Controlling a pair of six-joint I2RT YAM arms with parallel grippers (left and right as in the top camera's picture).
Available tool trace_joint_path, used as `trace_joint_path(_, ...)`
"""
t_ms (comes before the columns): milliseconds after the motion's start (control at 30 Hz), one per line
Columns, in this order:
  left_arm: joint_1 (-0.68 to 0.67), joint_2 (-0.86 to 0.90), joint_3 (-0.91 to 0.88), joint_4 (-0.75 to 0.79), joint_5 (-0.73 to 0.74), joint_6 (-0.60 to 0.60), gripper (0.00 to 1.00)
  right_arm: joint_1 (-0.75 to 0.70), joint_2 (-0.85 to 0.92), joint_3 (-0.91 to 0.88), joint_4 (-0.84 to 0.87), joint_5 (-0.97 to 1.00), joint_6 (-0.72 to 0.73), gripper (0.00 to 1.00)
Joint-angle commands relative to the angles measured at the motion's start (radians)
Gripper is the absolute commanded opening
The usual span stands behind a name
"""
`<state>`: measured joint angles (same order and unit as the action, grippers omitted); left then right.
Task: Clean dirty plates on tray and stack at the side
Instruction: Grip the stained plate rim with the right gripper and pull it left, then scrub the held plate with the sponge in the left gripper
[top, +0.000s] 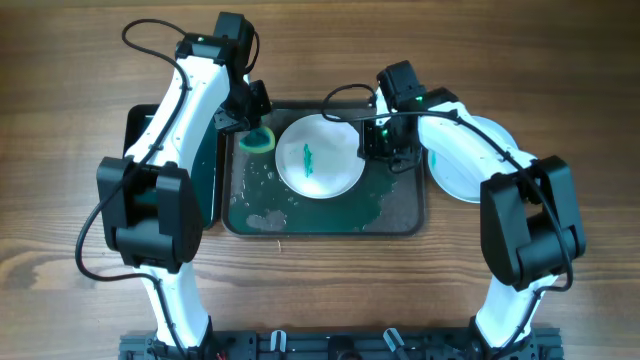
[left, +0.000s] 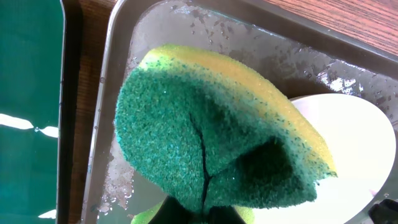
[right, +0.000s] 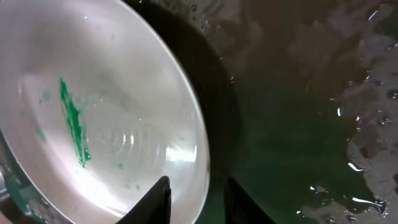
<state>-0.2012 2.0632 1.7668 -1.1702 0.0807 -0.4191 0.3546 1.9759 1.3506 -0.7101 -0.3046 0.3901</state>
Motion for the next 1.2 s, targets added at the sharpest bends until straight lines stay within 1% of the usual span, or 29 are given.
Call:
trace_joint_path(0,-0.005,0.001,0.019,0.001,0.012,0.023,0.04,0.002,0.051,-0.005,0.014,-0.026,0.005,0.28)
trace_joint_path(133,-0.005,0.001,0.019,0.003,0.012,0.023,0.04,0.002,0.057,-0.005,0.039,-0.052,0.000,0.27)
trace_joint_path(233,-0.005,0.002,0.019,0.003,0.012,0.023,0.04,0.002,0.071,-0.005,0.061,-0.064,0.010,0.19)
trace_joint_path(400,-0.005,0.002,0.019,0.003,0.012,0.023,0.04,0.002,0.132,-0.005,0.104,-0.142,0.085,0.14)
trace_joint_path(467,-0.005,0.002,0.019,0.003,0.012,0.023,0.04,0.002,0.145,-0.005,0.119,-0.170,0.089,0.12)
trace_joint_path(500,-0.005,0.002,0.019,0.003,0.012,0.023,0.04,0.003,0.148,-0.005,0.126,-0.186,0.096,0.06)
trace_joint_path(533,-0.005,0.002,0.019,0.003,0.013,0.023,0.04,0.003,0.148,-0.005,0.126,-0.187,0.111,0.04)
trace_joint_path(633,-0.011,0.002,0.018,0.003,0.013,0.023,0.04,0.018,0.148,-0.005,0.132,-0.181,0.111,0.04)
trace_joint_path(733,-0.041,0.002,-0.009,0.013,0.013,0.023,0.04,0.032,0.148,-0.005,0.133,-0.160,0.141,0.04)
trace_joint_path(933,-0.122,0.002,-0.168,0.174,0.012,0.019,0.04,0.043,0.148,-0.005,0.134,-0.159,0.140,0.04)
trace_joint_path(1067,-0.132,0.002,-0.288,0.261,0.006,-0.038,0.04,0.043,0.148,-0.005,0.133,-0.160,0.136,0.04)
trace_joint_path(1167,-0.133,0.002,-0.358,0.286,0.005,-0.038,0.04,0.044,0.148,-0.005,0.132,-0.160,0.135,0.04)
